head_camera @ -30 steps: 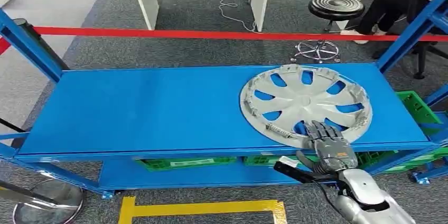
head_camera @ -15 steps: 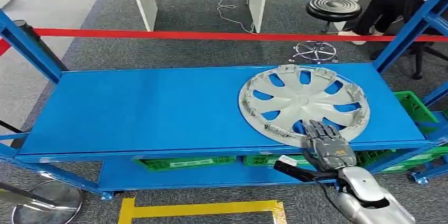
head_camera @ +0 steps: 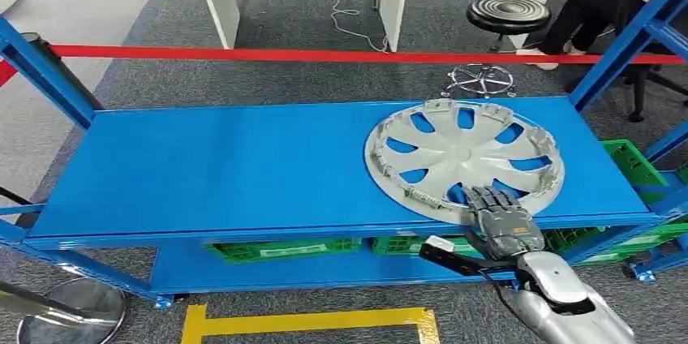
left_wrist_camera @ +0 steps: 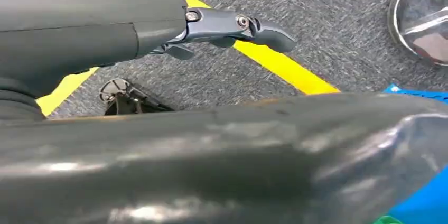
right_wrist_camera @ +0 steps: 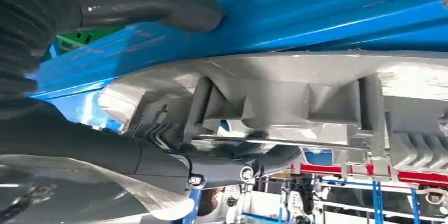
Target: Take the parts from the cabinet and place them on the table.
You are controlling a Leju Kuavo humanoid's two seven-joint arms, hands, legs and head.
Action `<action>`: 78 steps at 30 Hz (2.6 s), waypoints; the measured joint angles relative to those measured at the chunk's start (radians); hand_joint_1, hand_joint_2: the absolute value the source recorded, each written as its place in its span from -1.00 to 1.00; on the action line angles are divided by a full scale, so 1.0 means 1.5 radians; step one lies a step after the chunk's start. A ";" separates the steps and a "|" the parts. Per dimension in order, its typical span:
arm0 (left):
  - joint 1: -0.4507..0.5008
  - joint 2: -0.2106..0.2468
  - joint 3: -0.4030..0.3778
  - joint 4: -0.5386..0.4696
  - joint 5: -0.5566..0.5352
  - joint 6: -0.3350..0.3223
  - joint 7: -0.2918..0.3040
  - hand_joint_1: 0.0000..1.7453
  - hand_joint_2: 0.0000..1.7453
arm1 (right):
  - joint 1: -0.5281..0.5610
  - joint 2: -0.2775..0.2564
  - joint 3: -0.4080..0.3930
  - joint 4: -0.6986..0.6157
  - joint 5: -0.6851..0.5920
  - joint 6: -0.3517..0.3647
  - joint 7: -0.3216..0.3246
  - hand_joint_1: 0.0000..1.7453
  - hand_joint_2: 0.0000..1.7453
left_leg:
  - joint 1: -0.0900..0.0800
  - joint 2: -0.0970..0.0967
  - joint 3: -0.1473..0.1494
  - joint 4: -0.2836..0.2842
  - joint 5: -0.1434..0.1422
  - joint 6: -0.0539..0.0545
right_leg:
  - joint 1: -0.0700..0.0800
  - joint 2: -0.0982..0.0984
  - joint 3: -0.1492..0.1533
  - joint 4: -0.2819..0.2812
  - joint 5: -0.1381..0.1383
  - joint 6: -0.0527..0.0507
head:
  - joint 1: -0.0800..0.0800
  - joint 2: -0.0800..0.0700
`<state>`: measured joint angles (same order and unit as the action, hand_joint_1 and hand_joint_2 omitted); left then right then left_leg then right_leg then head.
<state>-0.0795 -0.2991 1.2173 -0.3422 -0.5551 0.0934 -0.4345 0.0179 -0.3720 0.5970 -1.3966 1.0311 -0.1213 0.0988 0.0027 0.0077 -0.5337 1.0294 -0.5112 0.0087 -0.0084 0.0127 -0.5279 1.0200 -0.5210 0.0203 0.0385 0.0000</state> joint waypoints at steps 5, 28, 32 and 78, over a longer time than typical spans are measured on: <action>0.000 -0.001 0.004 -0.007 0.004 0.001 -0.002 -1.00 -1.00 | -0.002 0.003 -0.004 0.002 0.001 0.001 -0.006 1.00 1.00 | 0.000 0.001 0.000 0.000 0.000 0.000 | 0.000 0.001 0.000 0.000 0.001 0.000 | 0.000 0.000; 0.000 -0.010 0.011 -0.018 0.019 0.006 -0.018 -1.00 -1.00 | -0.022 0.009 -0.009 0.011 0.006 0.006 -0.056 1.00 1.00 | 0.000 0.005 0.001 0.000 0.002 0.002 | 0.000 0.003 0.000 0.000 0.003 0.001 | 0.000 0.000; 0.000 -0.010 0.012 -0.019 0.021 0.007 -0.018 -1.00 -1.00 | -0.014 0.017 -0.013 0.010 0.038 -0.057 -0.067 1.00 1.00 | 0.000 0.004 0.000 0.000 0.002 0.002 | 0.000 0.003 -0.001 0.000 0.003 0.001 | 0.000 0.000; -0.006 0.011 -0.046 0.016 -0.008 -0.050 -0.105 -1.00 -1.00 | 0.134 0.006 -0.310 -0.404 0.301 -0.365 -0.273 1.00 1.00 | -0.001 -0.001 -0.012 0.000 0.003 0.004 | -0.001 -0.004 -0.012 0.000 0.000 0.000 | 0.000 0.000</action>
<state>-0.0886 -0.2830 1.1482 -0.3185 -0.5669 0.0187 -0.5921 0.2187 -0.3632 0.1316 -2.0024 1.4832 -0.6687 -0.3105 0.0008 0.0068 -0.5517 1.0298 -0.5072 0.0146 -0.0096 0.0065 -0.5464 1.0199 -0.5204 0.0207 0.0385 0.0000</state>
